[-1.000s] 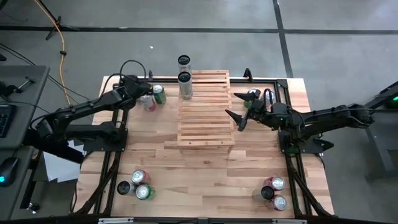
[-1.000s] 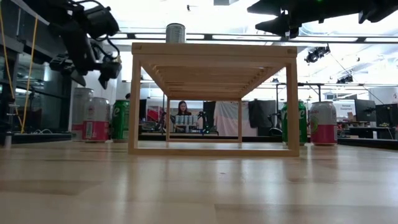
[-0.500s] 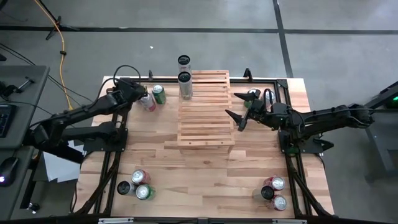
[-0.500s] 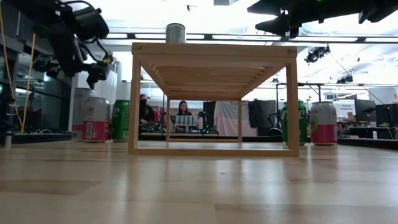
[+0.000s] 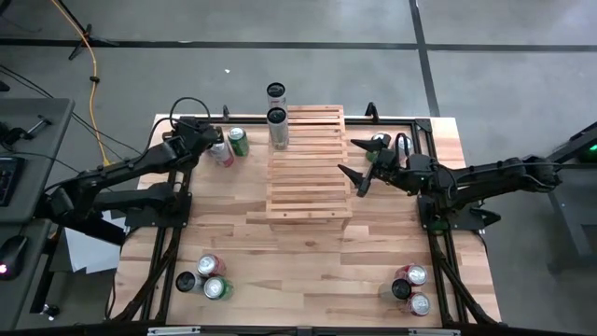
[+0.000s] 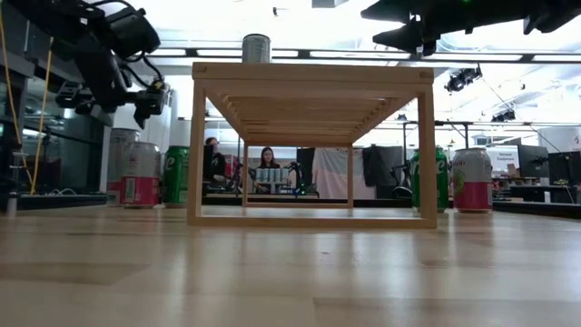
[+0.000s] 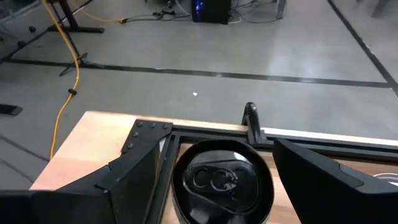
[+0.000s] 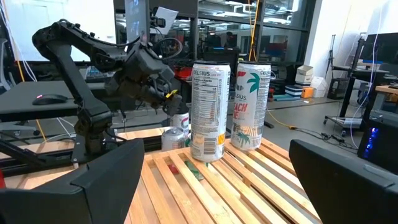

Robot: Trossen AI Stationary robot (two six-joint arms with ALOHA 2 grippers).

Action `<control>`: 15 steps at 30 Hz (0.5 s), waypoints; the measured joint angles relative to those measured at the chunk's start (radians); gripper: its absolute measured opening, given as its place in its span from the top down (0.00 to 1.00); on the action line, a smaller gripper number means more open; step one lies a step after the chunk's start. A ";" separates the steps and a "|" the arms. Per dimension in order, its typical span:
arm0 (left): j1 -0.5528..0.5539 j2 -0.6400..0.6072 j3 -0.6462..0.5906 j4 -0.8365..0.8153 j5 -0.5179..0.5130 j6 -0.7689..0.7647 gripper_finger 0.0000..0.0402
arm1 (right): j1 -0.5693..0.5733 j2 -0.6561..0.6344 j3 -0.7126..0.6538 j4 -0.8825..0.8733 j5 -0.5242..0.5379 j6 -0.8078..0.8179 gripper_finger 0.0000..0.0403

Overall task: Place canned beverage on shelf
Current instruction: Put the top white pink soda can aligned with the other white pink soda can on the shelf

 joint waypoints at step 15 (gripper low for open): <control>0.000 0.000 0.000 0.012 0.010 0.065 0.24 | 0.000 0.000 0.000 0.000 0.000 0.000 0.04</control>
